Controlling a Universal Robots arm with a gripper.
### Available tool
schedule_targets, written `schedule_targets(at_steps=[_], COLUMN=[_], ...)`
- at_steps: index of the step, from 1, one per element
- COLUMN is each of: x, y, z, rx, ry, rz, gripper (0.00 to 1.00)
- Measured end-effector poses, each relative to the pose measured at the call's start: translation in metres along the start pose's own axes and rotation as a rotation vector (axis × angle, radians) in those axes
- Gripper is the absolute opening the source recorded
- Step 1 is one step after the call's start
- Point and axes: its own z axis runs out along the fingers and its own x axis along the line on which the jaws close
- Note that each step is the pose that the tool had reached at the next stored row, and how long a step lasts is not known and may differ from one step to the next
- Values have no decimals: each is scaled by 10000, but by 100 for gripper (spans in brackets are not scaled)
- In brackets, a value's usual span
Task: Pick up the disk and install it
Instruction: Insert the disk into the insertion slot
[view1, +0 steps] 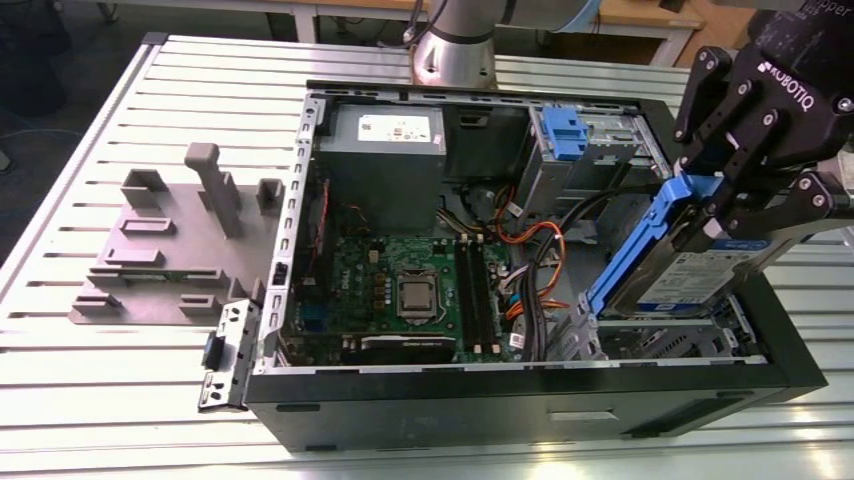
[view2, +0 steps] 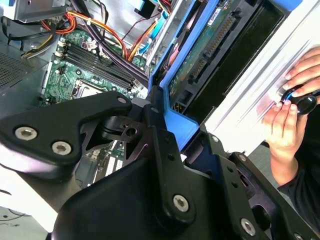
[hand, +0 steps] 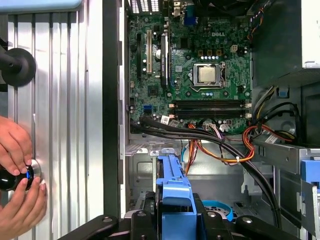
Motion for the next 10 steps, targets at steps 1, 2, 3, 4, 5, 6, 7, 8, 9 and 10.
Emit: schedule_targets(at_steps=[1, 2, 3, 4, 5, 6, 7, 8, 9, 10], x=[1, 2, 4, 6, 8, 10, 13, 15, 18, 21], y=[0, -1, -1, -1, -2, -2, -3, -4, -4, -5], z=[3, 7, 11, 15, 18, 22, 26, 30, 34, 39], rx=[0, 0, 0, 0, 0, -1, 0, -1, -1, -1], ry=[1, 0, 0, 0, 0, 0, 0, 1, 1, 0], rz=[3, 5, 8, 11, 16, 20, 24, 28, 32, 35], gripper=[36, 36, 36, 36, 36, 36, 36, 36, 36, 36])
